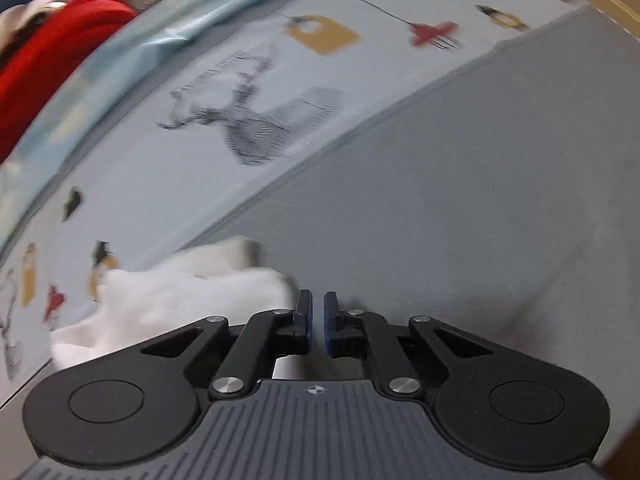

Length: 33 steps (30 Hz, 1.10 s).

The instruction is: Fold small clothes

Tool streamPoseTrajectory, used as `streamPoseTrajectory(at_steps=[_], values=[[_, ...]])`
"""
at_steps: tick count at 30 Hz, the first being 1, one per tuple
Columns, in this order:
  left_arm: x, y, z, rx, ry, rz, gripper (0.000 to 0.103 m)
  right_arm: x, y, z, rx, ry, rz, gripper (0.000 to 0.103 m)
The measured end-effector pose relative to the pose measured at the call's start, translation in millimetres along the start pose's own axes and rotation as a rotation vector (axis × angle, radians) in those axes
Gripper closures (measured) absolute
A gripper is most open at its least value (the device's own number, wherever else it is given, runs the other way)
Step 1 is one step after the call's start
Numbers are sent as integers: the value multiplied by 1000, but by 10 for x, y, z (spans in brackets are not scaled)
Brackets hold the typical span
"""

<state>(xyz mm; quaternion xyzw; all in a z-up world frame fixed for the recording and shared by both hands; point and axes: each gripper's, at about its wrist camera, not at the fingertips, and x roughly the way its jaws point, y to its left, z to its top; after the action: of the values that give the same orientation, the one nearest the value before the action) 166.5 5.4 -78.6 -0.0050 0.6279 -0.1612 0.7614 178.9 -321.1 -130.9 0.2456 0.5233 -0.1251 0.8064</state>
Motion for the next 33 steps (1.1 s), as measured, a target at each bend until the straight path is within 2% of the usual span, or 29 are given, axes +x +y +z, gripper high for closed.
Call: streamPoseTrajectory(at_steps=[1,3,5,6,7,8,10,12,15,20,26,28,30,31,32,33], values=[[-25,7,8,-4,-12,4,63,-70,-12,-5,-3,-14,12,94],[-74,16,36,-28,-40,6,63,-275,11,-22,-70,-63,83,82],[-96,39,72,-62,-58,6,62,-436,69,-109,-184,-89,154,59],[-100,32,87,-72,-65,11,62,-474,104,-146,-241,-75,190,53],[-98,26,108,-76,-69,18,61,-475,119,-214,-297,-33,225,43],[-100,4,114,-80,-71,26,60,-465,104,-259,-335,11,248,38],[-77,-9,157,-95,-77,37,46,-358,83,-413,-428,113,247,37],[-65,-33,186,-111,-87,48,42,-246,52,-496,-488,151,191,36],[14,-16,238,-136,-93,56,37,-174,-50,-536,-445,172,188,23],[153,73,280,-180,-96,40,34,-24,-139,-434,-319,223,237,21],[381,245,275,-273,-120,-61,31,104,-34,-394,-330,222,266,23],[428,286,312,-296,-126,-89,30,134,-1,-380,-334,221,282,32],[401,254,386,-276,-166,-87,33,183,25,-359,-321,228,316,56],[403,244,411,-264,-182,-74,39,190,46,-348,-312,226,331,60],[418,239,433,-257,-182,-73,43,188,76,-335,-315,215,333,74],[419,235,448,-253,-189,-73,50,170,119,-325,-326,196,341,78]])
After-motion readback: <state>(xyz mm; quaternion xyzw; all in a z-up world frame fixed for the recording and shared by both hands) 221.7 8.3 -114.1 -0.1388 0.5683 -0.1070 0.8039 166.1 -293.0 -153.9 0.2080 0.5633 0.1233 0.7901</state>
